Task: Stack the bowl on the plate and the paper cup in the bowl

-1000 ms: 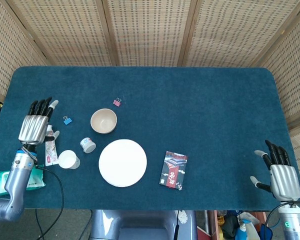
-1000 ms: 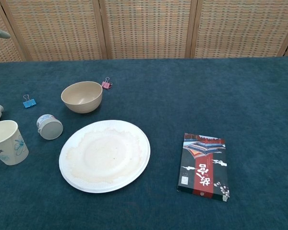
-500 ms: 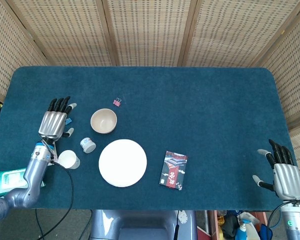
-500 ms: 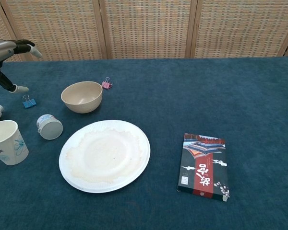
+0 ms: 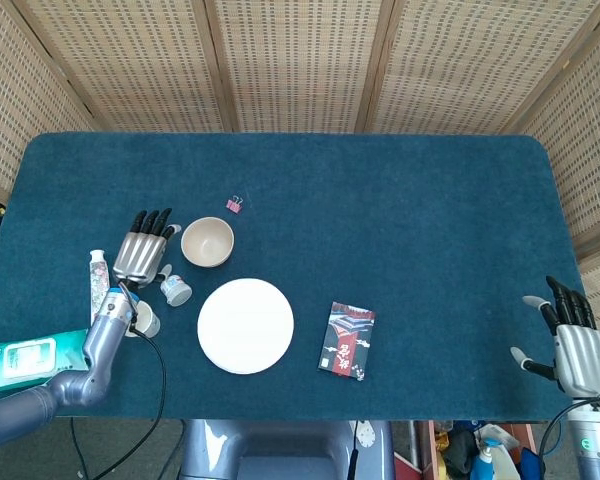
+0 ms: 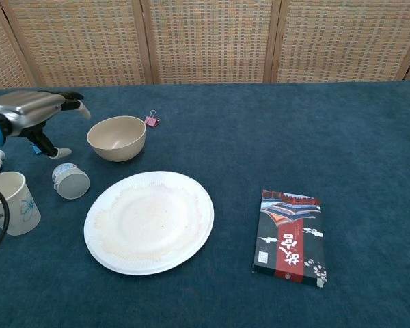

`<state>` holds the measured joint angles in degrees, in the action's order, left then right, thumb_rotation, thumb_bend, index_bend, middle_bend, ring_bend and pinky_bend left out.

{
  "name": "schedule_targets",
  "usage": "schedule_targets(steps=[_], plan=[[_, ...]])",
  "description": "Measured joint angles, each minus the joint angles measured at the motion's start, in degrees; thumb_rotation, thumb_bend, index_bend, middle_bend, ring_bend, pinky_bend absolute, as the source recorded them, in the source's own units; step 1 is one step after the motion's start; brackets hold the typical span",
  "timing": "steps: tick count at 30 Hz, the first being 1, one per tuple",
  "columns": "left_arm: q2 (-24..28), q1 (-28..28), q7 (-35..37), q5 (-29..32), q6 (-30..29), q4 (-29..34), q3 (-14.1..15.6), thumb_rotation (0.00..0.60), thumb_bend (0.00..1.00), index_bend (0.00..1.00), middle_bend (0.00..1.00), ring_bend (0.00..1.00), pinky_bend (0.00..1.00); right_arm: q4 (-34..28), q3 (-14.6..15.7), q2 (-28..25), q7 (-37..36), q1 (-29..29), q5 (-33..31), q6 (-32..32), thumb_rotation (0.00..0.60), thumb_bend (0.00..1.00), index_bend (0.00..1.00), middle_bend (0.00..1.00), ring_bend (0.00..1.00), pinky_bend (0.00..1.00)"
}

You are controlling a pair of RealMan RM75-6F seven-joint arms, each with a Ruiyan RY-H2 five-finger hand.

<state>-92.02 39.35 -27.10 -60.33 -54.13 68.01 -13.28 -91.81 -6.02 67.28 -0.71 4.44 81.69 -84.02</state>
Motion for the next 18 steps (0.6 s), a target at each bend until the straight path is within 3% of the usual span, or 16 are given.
schedule_targets(steps=[18], plan=[[-5.05, 4.9, -1.35, 1.64, 1.86, -4.36, -0.58, 0.6, 0.42, 0.32, 0.01, 0.0, 0.0, 0.99, -0.42, 0.16, -1.43, 0.09, -0.5, 0.14, 0.6, 0.15, 0.22, 0.0, 0.0, 0.0]])
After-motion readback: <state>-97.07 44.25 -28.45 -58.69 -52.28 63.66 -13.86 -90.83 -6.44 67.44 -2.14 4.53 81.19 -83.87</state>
